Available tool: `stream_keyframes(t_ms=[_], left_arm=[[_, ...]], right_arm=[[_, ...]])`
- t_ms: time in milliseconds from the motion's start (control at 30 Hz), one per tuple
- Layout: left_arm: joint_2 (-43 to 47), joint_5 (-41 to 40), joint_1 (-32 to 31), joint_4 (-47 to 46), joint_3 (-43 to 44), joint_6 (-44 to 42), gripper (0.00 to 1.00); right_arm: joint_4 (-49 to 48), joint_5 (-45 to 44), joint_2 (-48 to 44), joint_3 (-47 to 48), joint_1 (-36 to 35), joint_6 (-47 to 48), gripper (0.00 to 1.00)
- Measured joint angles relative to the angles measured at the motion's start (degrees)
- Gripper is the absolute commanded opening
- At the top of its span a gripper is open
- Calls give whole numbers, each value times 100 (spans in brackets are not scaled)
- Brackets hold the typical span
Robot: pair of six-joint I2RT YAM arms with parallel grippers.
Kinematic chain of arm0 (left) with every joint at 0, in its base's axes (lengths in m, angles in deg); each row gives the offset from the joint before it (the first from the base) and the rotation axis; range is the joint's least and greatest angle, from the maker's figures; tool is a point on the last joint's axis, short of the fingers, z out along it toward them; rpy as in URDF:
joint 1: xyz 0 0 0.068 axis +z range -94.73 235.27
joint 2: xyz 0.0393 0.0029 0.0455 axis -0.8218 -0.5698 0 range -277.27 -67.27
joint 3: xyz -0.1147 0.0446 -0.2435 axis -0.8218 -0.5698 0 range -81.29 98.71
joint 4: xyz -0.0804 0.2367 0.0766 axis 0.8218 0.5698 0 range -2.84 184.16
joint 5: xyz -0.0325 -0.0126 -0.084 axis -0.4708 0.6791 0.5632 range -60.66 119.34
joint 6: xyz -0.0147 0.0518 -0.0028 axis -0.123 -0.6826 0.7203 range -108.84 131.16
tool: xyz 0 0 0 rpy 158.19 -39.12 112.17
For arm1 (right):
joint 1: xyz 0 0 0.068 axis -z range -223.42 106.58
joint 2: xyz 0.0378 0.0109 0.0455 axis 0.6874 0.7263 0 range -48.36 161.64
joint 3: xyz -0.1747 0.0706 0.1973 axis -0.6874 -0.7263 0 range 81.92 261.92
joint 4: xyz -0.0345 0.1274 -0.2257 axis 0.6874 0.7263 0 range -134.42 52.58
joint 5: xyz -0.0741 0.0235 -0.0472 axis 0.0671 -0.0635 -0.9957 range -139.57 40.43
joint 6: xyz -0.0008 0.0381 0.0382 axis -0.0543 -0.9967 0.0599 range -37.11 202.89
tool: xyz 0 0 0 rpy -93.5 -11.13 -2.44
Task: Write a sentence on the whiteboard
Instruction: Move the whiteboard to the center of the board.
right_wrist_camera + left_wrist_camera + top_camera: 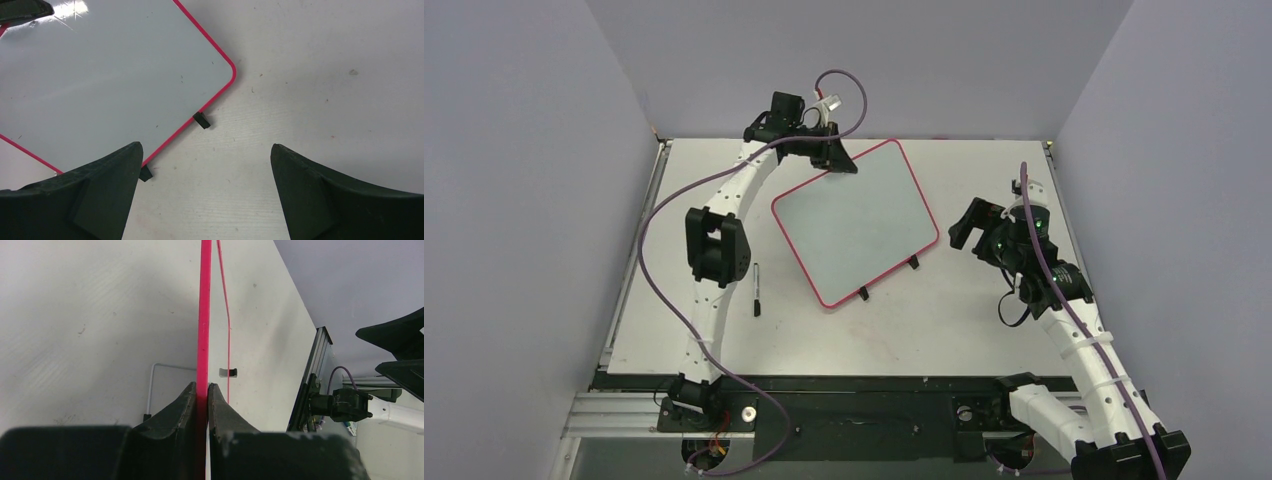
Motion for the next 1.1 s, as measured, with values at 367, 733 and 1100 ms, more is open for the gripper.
stream_keyframes(t_ms=[367, 733, 1100], left_arm=[[179, -70, 13, -367, -518, 61, 13], [225, -245, -249, -645, -997, 103, 42], [264, -730, -323, -105, -479, 17, 51]], right_arm=[[17, -2, 0, -57, 0, 0, 95], [20, -4, 0, -68, 0, 20, 95], [17, -4, -4, -68, 0, 39, 95]])
